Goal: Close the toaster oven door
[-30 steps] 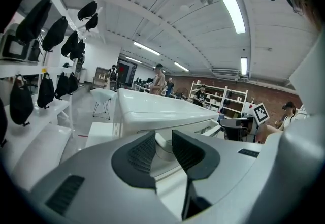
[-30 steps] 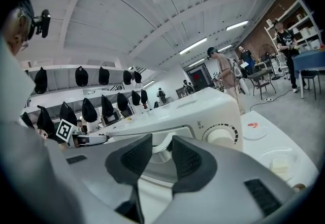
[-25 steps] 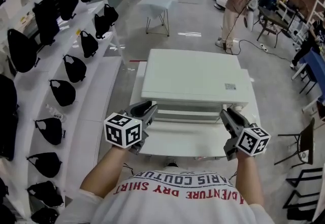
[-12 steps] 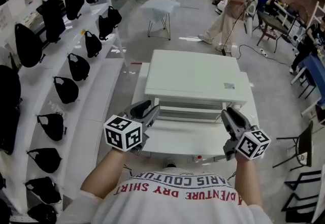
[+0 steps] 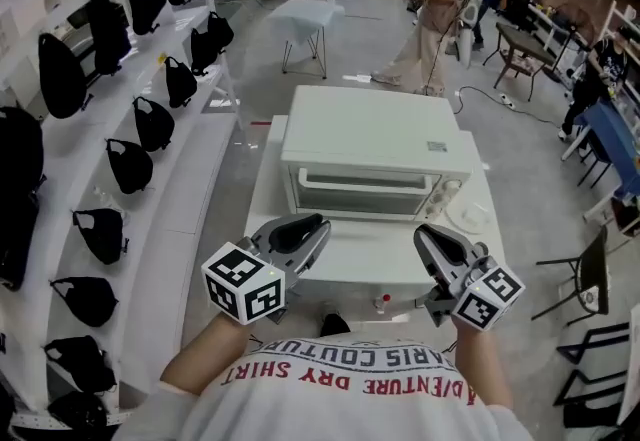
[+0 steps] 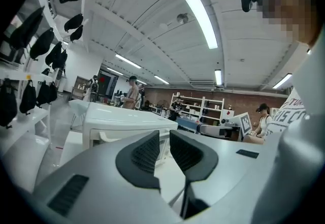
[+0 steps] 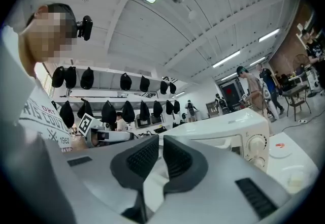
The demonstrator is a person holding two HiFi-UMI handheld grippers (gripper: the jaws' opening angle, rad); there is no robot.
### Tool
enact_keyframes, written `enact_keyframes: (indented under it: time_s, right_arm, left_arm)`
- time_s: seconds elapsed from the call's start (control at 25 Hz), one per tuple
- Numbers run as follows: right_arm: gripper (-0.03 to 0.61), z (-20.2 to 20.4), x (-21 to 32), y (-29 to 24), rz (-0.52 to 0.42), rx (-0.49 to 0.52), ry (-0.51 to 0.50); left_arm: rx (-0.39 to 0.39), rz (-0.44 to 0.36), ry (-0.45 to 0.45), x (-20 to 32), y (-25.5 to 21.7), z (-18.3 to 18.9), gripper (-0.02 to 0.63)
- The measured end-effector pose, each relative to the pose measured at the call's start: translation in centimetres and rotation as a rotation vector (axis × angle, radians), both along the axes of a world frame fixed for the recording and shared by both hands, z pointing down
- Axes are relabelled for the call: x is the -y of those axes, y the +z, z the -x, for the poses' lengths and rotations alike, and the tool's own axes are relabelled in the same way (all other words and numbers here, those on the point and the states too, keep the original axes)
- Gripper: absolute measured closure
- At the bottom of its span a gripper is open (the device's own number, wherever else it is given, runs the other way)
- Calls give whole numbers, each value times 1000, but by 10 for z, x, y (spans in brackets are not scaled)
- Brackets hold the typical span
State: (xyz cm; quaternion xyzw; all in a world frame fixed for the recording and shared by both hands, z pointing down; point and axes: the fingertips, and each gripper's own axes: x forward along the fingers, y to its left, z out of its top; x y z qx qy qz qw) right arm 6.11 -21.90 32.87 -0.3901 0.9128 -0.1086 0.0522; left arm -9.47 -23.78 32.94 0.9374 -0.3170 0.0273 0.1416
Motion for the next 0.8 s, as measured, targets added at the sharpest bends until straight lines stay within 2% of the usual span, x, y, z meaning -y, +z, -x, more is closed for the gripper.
enact_keyframes:
  time_s: [0.12,0.32,0.52,0.8]
  right_arm:
    - [543,9,-21,4,2,9,-34]
    - [546,19,-43,8,8,37,-44]
    - [554,19,-53,11,19,46,-42]
    - [555,15,-46,6,24,44,-68]
  left_arm:
    - [-1,-12,58,-27,2,-10,564]
    - [-7,5,111,-54,5,-14,577]
    - [-9,2,115,-69,3,-17,577]
    - [-2,8,98,-62,3,-25,577]
